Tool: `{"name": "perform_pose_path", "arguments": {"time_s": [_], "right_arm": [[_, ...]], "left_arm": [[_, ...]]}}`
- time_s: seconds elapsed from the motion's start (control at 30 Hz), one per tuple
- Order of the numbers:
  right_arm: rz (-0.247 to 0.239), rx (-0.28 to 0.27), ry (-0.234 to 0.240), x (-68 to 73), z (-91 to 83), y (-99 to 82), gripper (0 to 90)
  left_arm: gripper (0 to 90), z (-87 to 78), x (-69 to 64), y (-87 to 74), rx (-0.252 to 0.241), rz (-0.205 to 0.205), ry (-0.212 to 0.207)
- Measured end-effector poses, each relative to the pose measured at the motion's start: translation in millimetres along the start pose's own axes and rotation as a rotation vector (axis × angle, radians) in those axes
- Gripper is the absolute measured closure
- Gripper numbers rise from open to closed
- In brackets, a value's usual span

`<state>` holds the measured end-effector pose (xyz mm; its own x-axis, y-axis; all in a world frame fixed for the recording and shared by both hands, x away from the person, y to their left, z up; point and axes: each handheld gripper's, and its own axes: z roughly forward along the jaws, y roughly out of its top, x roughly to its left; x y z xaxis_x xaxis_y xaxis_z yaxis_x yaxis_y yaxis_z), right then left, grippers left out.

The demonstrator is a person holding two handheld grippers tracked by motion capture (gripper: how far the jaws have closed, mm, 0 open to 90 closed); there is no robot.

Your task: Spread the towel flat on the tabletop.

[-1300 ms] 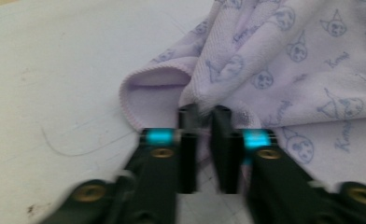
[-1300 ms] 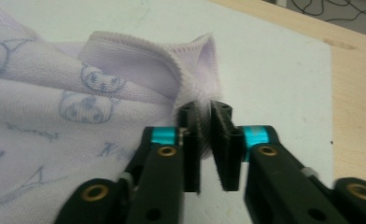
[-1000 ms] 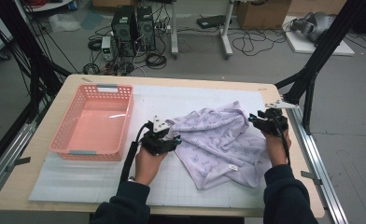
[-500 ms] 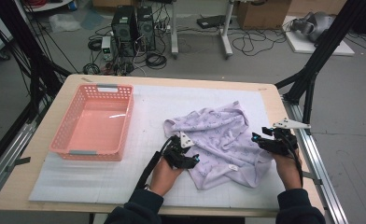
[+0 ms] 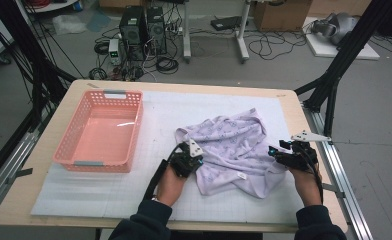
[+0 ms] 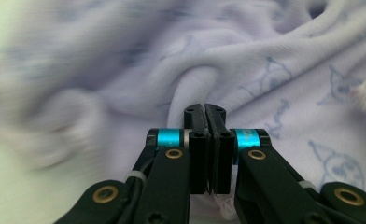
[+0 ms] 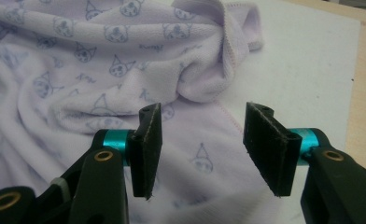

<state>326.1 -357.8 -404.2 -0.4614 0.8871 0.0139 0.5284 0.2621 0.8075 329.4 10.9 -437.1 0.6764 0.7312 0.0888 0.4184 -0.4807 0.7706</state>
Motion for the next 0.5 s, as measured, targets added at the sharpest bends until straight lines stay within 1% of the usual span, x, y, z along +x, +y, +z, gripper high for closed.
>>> {"name": "perform_pose_path", "arguments": {"time_s": [0.03,0.13,0.2,0.23,0.27,0.37,0.4,0.47,0.5], "right_arm": [[0.004,0.003,0.001,0.4,0.3,-0.1,46.1],[0.003,0.003,0.003,1.0,1.7,0.8,46.2],[0.006,0.003,0.001,1.9,3.5,1.8,46.3],[0.005,0.006,0.002,2.2,5.1,2.2,46.2],[0.011,0.014,0.004,3.3,6.9,2.5,46.3],[0.012,0.05,0.005,5.1,16.5,2.8,46.3],[0.013,0.07,0.007,6.3,21.1,2.5,46.3],[-0.008,0.125,0.009,10.0,32.1,1.2,46.3],[-0.023,0.151,0.003,12.1,37.8,0.1,46.7]], "left_arm": [[87.9,-3.1,7.9,-0.1,-0.005,-0.004,0.026],[87.8,-11.2,31.4,-2.1,-0.017,-0.072,0.09],[87.8,-15.3,43.2,-3.6,-0.022,-0.102,0.121],[87.8,-16.4,46.9,-4.3,-0.026,-0.113,0.136],[87.8,-17.1,49.5,-4.8,-0.025,-0.117,0.146],[87.5,-15.6,50.2,-5.6,-0.023,-0.113,0.146],[87.2,-15.5,49.9,-5.6,-0.021,-0.108,0.142],[85.7,-15.2,49.2,-5.6,-0.022,-0.112,0.139],[82.8,-15.5,49.4,-5.6,-0.026,-0.117,0.137]]}}
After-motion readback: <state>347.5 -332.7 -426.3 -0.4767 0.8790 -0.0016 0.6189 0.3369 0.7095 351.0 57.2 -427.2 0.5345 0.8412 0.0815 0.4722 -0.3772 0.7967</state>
